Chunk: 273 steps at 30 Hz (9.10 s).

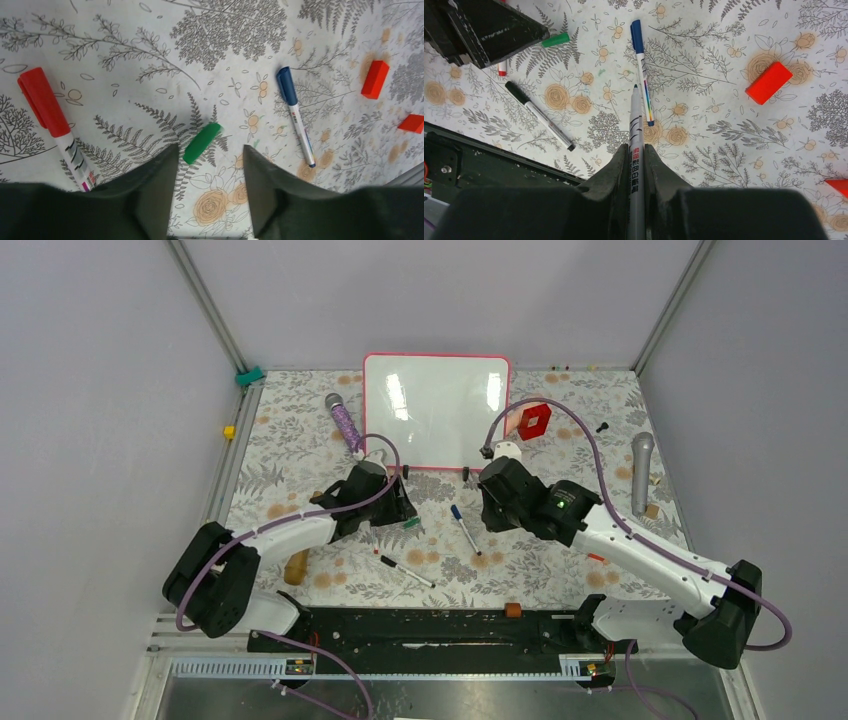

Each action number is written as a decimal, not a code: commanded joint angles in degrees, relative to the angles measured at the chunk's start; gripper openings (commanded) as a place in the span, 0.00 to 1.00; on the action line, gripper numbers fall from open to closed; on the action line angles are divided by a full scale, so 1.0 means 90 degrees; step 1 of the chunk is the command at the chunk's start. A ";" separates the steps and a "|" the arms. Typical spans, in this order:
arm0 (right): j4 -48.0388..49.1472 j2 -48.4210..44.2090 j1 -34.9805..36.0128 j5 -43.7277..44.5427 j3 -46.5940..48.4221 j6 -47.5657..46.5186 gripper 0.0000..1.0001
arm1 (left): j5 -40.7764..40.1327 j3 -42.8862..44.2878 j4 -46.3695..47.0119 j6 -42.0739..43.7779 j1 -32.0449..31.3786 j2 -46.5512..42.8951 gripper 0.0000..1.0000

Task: Write a sentence on the whiteboard
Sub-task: Place the pen cap at the center of the board, then move the whiteboard to the center of the board, then adjust the whiteboard at the center of the board, then hold the whiteboard on the whiteboard stand.

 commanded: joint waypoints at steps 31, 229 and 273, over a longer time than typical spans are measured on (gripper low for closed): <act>0.0999 -0.0863 -0.0134 -0.1167 -0.0312 -0.2031 0.00 | 0.1711 0.0749 0.2982 0.1233 0.2970 -0.0208 0.99; 0.5433 0.5862 -0.4590 -0.2259 0.3318 0.4406 0.00 | 0.4832 -0.0953 0.5888 0.0982 0.3259 0.1501 0.57; 0.4638 0.2479 -0.5447 -0.0829 0.2183 0.2377 0.00 | 0.4138 -0.0094 0.3650 0.2167 0.2410 0.1749 0.57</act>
